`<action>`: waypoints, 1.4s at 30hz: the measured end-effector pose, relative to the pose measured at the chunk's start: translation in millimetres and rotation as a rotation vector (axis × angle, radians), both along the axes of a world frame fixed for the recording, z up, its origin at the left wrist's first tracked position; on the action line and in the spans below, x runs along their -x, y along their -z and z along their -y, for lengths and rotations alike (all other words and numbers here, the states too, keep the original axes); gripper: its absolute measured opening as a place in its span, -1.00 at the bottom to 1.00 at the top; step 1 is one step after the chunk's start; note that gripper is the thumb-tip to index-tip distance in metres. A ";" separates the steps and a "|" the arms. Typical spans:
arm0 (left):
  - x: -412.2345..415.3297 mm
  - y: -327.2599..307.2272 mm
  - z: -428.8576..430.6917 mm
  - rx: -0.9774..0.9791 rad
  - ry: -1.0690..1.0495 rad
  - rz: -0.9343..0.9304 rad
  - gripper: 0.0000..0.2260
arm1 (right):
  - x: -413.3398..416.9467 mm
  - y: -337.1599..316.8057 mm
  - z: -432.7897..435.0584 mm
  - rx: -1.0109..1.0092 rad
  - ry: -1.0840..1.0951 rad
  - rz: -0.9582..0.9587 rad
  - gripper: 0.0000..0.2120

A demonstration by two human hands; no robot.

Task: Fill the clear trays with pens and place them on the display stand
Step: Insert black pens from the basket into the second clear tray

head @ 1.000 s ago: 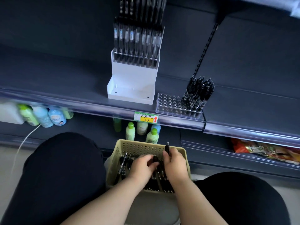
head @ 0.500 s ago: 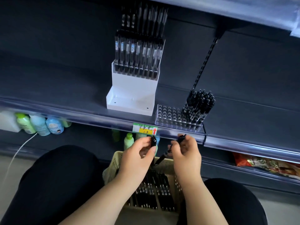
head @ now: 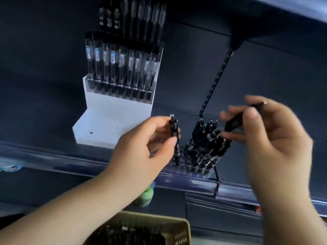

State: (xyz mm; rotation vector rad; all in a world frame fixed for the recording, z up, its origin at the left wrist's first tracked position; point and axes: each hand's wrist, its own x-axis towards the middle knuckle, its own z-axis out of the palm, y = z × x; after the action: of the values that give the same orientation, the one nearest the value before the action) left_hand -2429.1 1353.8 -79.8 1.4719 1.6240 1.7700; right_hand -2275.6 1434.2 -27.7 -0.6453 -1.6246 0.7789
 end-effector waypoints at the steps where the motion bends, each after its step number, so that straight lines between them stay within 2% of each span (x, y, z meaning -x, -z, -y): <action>1: 2.2 -6.5 -9.7 -0.017 0.013 -0.017 -0.77 | 1.8 -7.0 -9.3 -0.018 0.016 0.051 -0.88; 6: 14.6 -0.9 -45.3 -0.025 0.017 0.013 -0.77 | 5.1 3.4 -47.3 0.024 0.127 0.255 -0.92; 10: 19.6 23.1 -52.0 0.074 -0.041 0.104 -0.78 | 5.1 22.6 -57.4 0.125 0.163 0.382 -0.90; 17: 10.8 27.2 -58.7 0.071 -0.034 0.191 -0.80 | 8.5 29.5 -59.6 0.026 0.200 0.544 -0.80; 27: 11.7 31.1 -58.9 0.095 -0.049 0.213 -0.71 | 12.1 28.9 -61.6 -0.072 0.229 0.587 -0.91; 32: 14.7 33.7 -63.2 0.091 -0.041 0.228 -0.75 | 12.4 26.7 -65.7 -0.006 0.249 0.676 -0.85; 39: 13.1 36.2 -62.6 0.101 -0.033 0.219 -0.75 | 12.0 32.5 -64.9 -0.135 0.325 0.795 -0.93; 42: 10.9 35.1 -61.4 0.097 -0.019 0.216 -0.75 | 11.2 33.5 -64.5 -0.131 0.328 0.787 -0.91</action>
State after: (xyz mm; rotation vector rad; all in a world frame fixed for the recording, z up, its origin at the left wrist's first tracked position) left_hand -2439.9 1415.3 -114.9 1.1814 1.5935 1.7653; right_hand -2286.9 1498.6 -61.2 -1.1800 -2.1653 0.1609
